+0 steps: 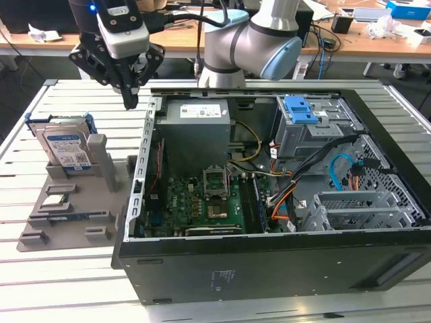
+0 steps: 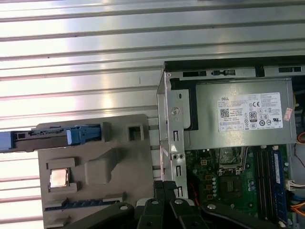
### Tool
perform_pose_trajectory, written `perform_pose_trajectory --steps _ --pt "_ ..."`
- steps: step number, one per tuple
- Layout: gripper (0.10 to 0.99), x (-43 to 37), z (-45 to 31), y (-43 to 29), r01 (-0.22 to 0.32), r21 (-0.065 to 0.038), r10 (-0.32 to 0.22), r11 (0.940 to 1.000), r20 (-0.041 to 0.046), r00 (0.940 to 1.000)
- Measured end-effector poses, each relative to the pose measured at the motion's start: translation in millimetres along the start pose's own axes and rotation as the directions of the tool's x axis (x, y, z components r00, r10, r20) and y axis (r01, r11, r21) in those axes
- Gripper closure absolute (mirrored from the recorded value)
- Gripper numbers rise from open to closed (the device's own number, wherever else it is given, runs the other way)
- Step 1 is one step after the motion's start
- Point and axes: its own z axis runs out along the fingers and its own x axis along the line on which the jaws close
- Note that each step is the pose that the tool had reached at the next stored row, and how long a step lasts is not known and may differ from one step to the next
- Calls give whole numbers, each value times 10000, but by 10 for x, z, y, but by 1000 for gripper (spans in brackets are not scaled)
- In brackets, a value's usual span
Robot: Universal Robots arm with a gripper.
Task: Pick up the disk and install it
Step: 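Reach for the disk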
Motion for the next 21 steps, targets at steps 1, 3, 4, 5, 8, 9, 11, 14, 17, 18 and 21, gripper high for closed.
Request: perform_pose_trajectory --steps 1,3,4,5,8,9,11,14,17,18,21 --pt "980 25 -1 -2 0 0 0 10000 0 10000" --pt "980 77 -2 -6 0 -1 0 10000 1 10000" --pt "980 92 -2 -7 -1 0 1 10000 0 10000" --pt "980 127 -3 -9 -1 -1 1 10000 0 10000" --pt "980 178 -4 -13 0 0 0 10000 0 10000" --pt "980 192 -5 -14 0 0 0 10000 0 10000" --pt "980 226 -6 -17 0 0 0 10000 0 10000" --pt "980 267 -7 -20 0 0 0 10000 0 10000" --pt "980 355 -9 -26 -1 0 1 10000 1 10000" --pt "980 378 -9 -28 -1 -1 1 10000 0 10000" --pt "980 443 -11 -33 0 0 0 10000 0 10000"
